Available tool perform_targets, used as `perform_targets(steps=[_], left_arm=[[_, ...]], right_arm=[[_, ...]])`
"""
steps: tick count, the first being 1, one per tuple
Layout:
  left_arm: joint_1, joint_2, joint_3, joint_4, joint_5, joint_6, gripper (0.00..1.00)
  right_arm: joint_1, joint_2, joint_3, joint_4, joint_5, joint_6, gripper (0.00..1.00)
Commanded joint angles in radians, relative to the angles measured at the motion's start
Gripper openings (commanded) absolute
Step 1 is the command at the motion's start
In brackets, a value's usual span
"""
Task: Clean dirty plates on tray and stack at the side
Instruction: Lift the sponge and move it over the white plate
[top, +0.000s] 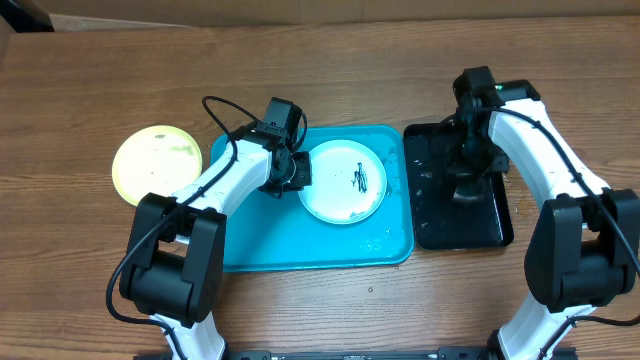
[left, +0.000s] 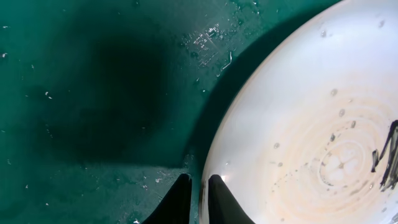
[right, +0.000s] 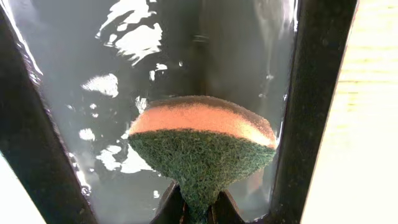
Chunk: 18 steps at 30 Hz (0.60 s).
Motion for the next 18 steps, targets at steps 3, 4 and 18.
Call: perform_targets(steps=[3, 4, 18], left_arm=[[-0.003, 0.004, -0.016, 0.002, -0.021, 0.008, 0.14], [-0.003, 0.004, -0.016, 0.002, -0.021, 0.007, 0.14], [0.0, 0.043, 0.021, -0.014, 0.01, 0.01, 0.12]], right_arm=[[-0.003, -0.021, 0.025, 0.012, 0.01, -0.008, 0.04], [-0.003, -0.021, 0.025, 0.014, 0.01, -0.008, 0.04], [-0.003, -0.021, 0.025, 0.025, 0.011, -0.008, 0.04]])
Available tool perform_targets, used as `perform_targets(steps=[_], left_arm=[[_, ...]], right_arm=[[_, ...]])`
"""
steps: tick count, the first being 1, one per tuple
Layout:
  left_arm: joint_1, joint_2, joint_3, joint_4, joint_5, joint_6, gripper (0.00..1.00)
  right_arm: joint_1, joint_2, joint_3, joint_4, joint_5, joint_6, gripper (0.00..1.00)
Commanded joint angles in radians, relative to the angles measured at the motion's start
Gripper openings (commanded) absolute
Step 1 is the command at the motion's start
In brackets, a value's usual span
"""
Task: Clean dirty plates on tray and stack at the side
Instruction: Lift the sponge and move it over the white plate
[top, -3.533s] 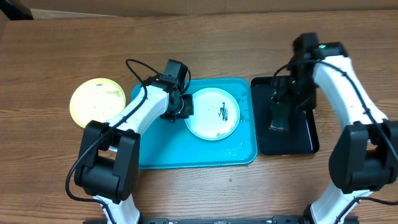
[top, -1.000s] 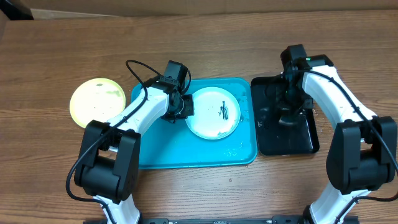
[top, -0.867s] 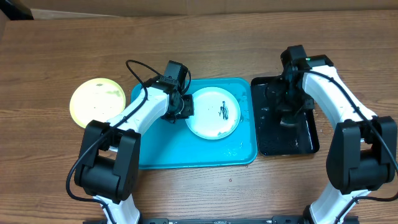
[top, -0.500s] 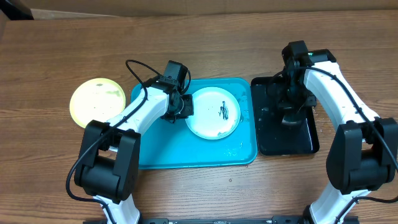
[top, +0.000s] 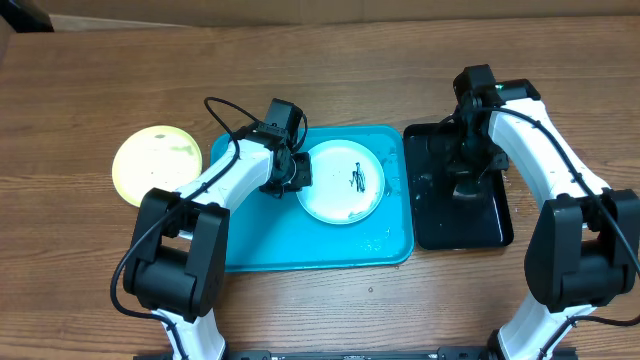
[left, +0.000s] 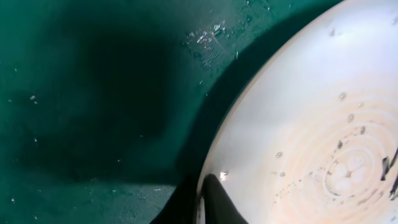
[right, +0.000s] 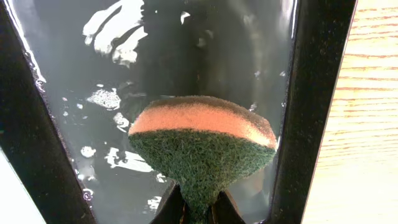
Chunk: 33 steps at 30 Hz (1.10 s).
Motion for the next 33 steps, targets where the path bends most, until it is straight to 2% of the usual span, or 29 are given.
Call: perform_targets(steps=[1, 4, 10, 14, 19, 27, 33], left_arm=[[0.0, 0.015, 0.03, -0.03, 0.003, 0.019, 0.14], [0.0, 0.015, 0.043, -0.045, -0.008, 0.031, 0.16], [0.0, 0.015, 0.043, -0.043, -0.015, 0.031, 0.13], [0.0, 0.015, 0.043, -0.043, -0.021, 0.031, 0.04], [0.0, 0.015, 0.043, -0.044, -0.022, 0.03, 0.04], [-0.002, 0.015, 0.043, -0.044, -0.022, 0.031, 0.04], [-0.002, 0.015, 0.043, -0.044, -0.021, 0.031, 0.04]], right_arm=[[-0.003, -0.021, 0.025, 0.008, 0.011, -0.007, 0.04], [-0.003, -0.021, 0.025, 0.008, 0.011, -0.007, 0.04], [-0.003, -0.021, 0.025, 0.01, 0.01, -0.006, 0.04], [-0.002, -0.021, 0.024, 0.013, 0.003, -0.006, 0.04], [-0.002, -0.021, 0.007, 0.019, -0.045, 0.005, 0.04], [-0.003, -0.019, -0.149, 0.178, -0.041, 0.005, 0.04], [-0.002, -0.025, 0.042, 0.044, -0.056, 0.008, 0.04]])
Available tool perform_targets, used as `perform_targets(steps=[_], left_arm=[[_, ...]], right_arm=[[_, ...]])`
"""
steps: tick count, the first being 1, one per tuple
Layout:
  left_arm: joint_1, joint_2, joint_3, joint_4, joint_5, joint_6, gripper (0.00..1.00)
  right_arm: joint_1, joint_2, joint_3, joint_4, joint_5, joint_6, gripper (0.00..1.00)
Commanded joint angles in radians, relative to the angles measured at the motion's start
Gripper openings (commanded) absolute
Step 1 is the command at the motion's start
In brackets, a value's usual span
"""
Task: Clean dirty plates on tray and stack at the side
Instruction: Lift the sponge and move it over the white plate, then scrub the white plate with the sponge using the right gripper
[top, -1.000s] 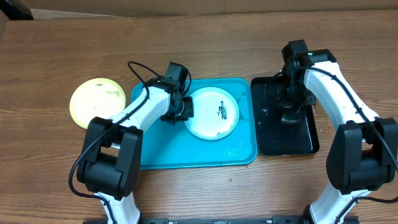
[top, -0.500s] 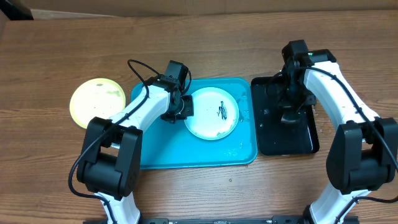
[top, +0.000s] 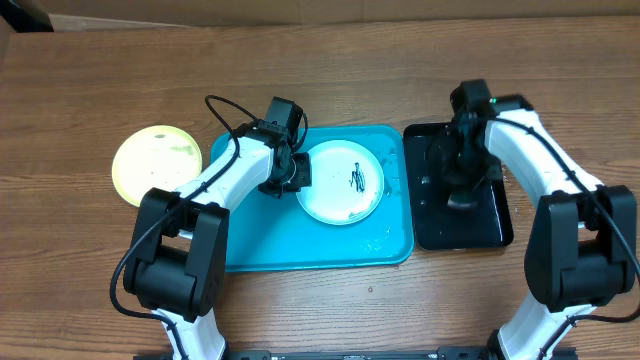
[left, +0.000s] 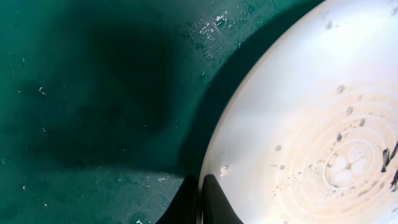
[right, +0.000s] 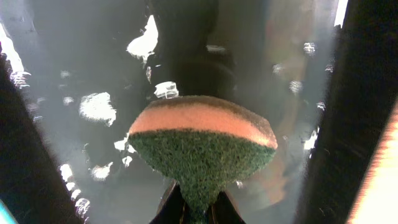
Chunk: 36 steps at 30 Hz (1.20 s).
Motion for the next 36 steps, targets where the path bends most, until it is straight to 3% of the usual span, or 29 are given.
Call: perform_targets(steps=[1, 5, 10, 14, 18, 23, 27, 36], left_arm=[[-0.002, 0.014, 0.02, -0.001, -0.015, 0.019, 0.04], [-0.002, 0.014, 0.02, 0.0, -0.011, 0.018, 0.04], [-0.002, 0.014, 0.02, 0.0, -0.011, 0.018, 0.04], [-0.002, 0.014, 0.02, 0.001, -0.006, 0.018, 0.04], [-0.002, 0.014, 0.02, 0.0, 0.008, 0.018, 0.04], [-0.002, 0.014, 0.02, 0.001, 0.008, 0.018, 0.04], [-0.002, 0.014, 0.02, 0.001, 0.008, 0.018, 0.04], [-0.002, 0.014, 0.02, 0.0, 0.008, 0.018, 0.04]], right_arm=[[-0.002, -0.025, 0.173, -0.061, -0.031, 0.006, 0.04], [-0.001, -0.025, 0.289, -0.13, -0.142, 0.006, 0.04], [0.008, -0.025, 0.299, -0.077, -0.467, 0.003, 0.04], [0.065, -0.025, 0.299, -0.029, -0.561, 0.003, 0.04], [0.163, -0.019, 0.285, 0.019, -0.499, 0.011, 0.04], [0.306, 0.008, 0.213, 0.097, -0.195, 0.167, 0.04], [0.378, 0.055, 0.162, 0.166, -0.059, 0.189, 0.04], [0.414, 0.175, 0.155, 0.205, 0.034, 0.233, 0.04]])
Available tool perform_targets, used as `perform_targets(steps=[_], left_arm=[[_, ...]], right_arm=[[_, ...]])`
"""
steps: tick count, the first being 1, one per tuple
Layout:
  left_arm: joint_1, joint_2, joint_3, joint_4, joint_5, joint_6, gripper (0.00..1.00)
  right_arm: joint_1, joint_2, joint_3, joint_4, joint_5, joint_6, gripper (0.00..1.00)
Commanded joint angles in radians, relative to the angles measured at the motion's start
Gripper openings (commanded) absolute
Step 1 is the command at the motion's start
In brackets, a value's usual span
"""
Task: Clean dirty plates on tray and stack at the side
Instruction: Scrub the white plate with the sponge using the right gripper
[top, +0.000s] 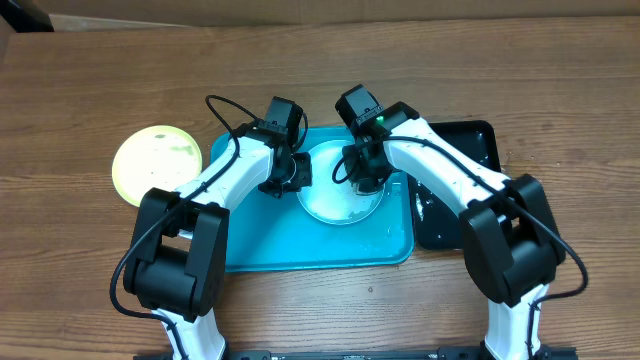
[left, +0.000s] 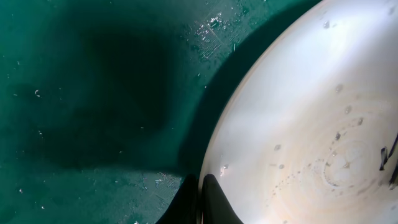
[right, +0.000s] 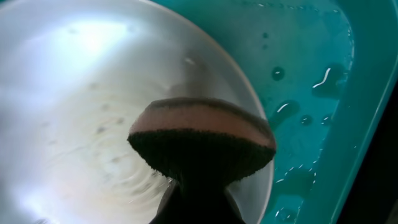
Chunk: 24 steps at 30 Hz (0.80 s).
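A white plate with dark marks lies in the teal tray. My left gripper is shut on the plate's left rim, one finger above and one below. My right gripper is over the plate's right half, shut on an orange and green sponge that hangs above the white plate. A yellow-green plate lies on the table left of the tray.
A black water tray sits right of the teal tray, partly under my right arm. Water drops lie on the teal tray beside the plate. Bare wooden table surrounds everything.
My right gripper has moved with the sponge from the black water tray to above the white plate's right half. The left gripper stays shut on the plate's rim.
My right gripper held the sponge in the black tray's water at each earlier moment, shifting slightly within it. My left gripper went from nearly shut at the white plate's left rim to shut on it. Now the sponge is over the plate.
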Motion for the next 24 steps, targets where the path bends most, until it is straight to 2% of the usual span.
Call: perform_targets(steps=[1, 4, 7, 9, 12, 15, 19, 24], left_arm=[[-0.002, 0.014, 0.019, -0.003, 0.0, 0.011, 0.04], [-0.002, 0.014, 0.019, -0.003, 0.001, 0.011, 0.04], [-0.002, 0.014, 0.019, -0.003, 0.001, 0.011, 0.04], [-0.002, 0.014, 0.019, -0.003, 0.001, 0.011, 0.04], [-0.002, 0.014, 0.019, -0.003, 0.001, 0.011, 0.04], [-0.002, 0.014, 0.019, -0.003, 0.0, 0.011, 0.04], [-0.002, 0.014, 0.019, -0.003, 0.001, 0.011, 0.04], [-0.002, 0.014, 0.019, -0.004, 0.0, 0.011, 0.04]], right_arm=[[0.0, 0.032, -0.001, 0.009, 0.059, 0.027, 0.04], [0.0, 0.051, -0.001, 0.016, 0.058, 0.027, 0.04], [0.0, 0.051, -0.001, 0.018, 0.047, 0.027, 0.18], [0.0, 0.051, -0.001, 0.017, 0.035, 0.027, 0.19], [0.0, 0.051, -0.001, 0.016, 0.027, 0.027, 0.18], [0.0, 0.051, -0.001, 0.016, 0.027, 0.027, 0.04], [0.0, 0.052, -0.01, 0.031, 0.029, 0.027, 0.04], [-0.013, 0.052, -0.091, 0.13, 0.022, 0.064, 0.04]])
